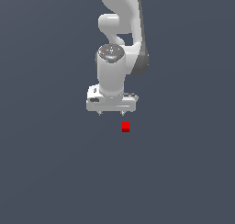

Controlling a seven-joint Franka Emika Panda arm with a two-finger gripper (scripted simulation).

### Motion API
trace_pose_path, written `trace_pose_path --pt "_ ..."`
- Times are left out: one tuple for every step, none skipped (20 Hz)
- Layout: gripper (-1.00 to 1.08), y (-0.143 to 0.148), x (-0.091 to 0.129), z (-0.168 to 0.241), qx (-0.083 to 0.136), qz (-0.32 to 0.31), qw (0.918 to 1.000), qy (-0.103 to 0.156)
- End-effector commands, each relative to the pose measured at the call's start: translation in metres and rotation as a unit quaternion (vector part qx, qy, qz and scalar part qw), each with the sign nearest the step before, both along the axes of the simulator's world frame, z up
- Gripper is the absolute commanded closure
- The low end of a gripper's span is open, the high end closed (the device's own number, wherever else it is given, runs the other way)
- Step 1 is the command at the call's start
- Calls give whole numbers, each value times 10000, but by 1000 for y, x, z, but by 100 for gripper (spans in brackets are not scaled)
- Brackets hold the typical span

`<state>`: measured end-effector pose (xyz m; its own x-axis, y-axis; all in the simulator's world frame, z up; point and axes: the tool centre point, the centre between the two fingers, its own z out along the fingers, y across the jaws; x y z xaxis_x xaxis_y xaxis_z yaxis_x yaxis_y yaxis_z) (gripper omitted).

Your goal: Lift up the red cube by 0.2 meters.

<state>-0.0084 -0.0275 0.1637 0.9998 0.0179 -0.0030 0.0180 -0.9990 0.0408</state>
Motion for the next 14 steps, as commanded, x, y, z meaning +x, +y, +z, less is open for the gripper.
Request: trace_pose_path --pt "-92 0 0 0 0 0 10000 0" --pt "-92 0 0 0 0 0 10000 0" --pt "-92 1 0 -1 0 0 10000 0" --pt "-92 1 0 -3 3 -1 10000 0" --pt "-92 2 -1 -5 6 -3 10000 0" --pt "-92 4 -1 -8 12 -6 10000 0" --pt "-92 5 -1 -11 16 -8 10000 -1" --pt "-92 7 -2 -16 23 -11 10000 -1" --pt "-92 10 -2 -20 30 -14 10000 -1" --pt "-92 12 -3 -26 38 -18 10000 -1" --pt "-92 15 -3 -32 46 -22 10000 -2" --pt "-92 19 -4 -39 57 -27 10000 -2" --pt "-92 22 -5 -47 67 -32 10000 -3" --pt "-92 26 -5 -55 79 -37 10000 -3"
